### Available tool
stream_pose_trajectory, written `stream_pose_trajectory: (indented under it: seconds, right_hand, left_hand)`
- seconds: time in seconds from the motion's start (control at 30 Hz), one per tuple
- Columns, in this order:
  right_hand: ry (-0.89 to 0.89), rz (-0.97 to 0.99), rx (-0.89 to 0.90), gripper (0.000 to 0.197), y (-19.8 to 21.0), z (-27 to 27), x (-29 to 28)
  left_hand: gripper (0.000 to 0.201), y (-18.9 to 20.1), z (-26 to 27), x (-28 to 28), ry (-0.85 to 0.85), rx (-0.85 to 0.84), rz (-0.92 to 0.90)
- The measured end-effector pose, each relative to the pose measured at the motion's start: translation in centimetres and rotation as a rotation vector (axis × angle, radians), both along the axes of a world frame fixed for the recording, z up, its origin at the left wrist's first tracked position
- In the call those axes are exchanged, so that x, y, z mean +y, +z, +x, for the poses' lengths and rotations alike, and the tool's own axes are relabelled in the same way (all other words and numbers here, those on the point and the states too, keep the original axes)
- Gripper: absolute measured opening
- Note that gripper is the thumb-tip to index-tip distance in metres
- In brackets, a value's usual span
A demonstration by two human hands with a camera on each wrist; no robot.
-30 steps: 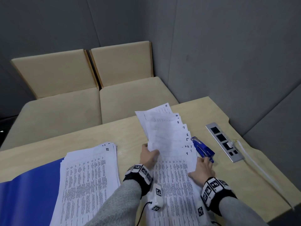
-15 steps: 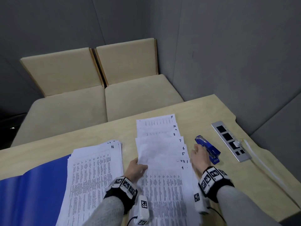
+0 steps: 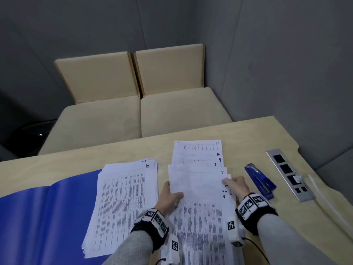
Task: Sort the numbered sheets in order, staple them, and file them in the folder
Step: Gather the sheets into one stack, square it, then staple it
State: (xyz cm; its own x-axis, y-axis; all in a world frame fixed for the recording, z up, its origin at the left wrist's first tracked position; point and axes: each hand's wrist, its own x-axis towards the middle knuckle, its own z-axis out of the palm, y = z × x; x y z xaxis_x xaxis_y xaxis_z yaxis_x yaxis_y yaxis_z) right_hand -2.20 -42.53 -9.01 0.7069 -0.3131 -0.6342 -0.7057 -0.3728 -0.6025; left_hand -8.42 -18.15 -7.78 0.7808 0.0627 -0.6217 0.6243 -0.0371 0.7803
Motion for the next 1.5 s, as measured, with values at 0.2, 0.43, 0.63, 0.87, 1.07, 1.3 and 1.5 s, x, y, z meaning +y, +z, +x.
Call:
stream_pose_trajectory:
  seconds: [0.2,0.43,0.63,0.87,1.07,1.3,1.5]
  right_hand:
    - [0.039,0.033,0.032,0.023,-0.4,-2.4,-0.9]
    - [-0.036,0.327,0.035,0.018,0.5,-4.8,-1.2]
    - [-0.095,0.495,-0.057,0.056,0.5,-6.0,-1.2]
    - [0.011,0.882,-0.334,0.091,8.9,-3.1,-2.1]
    - [0.077,0.827,-0.595,0.038,15.7,-1.6,-1.1]
    - [0.003,0.643,-0.623,0.041,14.3,-1.6,0.6]
    - [-0.124,0.610,-0.851,0.019,15.4,-2.5,3.6]
  left_hand:
    - [0.029,-1.0,-0.7,0.2,-0.007,-0.037,0.013]
    - [0.040,-0.2,-1.4,0.2,-0.115,-0.045,0.156]
    - [0.039,1.9,-0.5,-0.9,-0.270,-0.424,0.447]
    - [0.053,9.0,3.2,1.3,-0.177,-0.646,0.130]
    - [0.042,13.3,4.2,1.1,-0.048,-0.843,0.096]
    - [0.024,14.0,3.8,-0.5,0.087,-0.872,0.249]
    - [0.013,13.4,2.1,-3.8,0.299,-0.948,0.412]
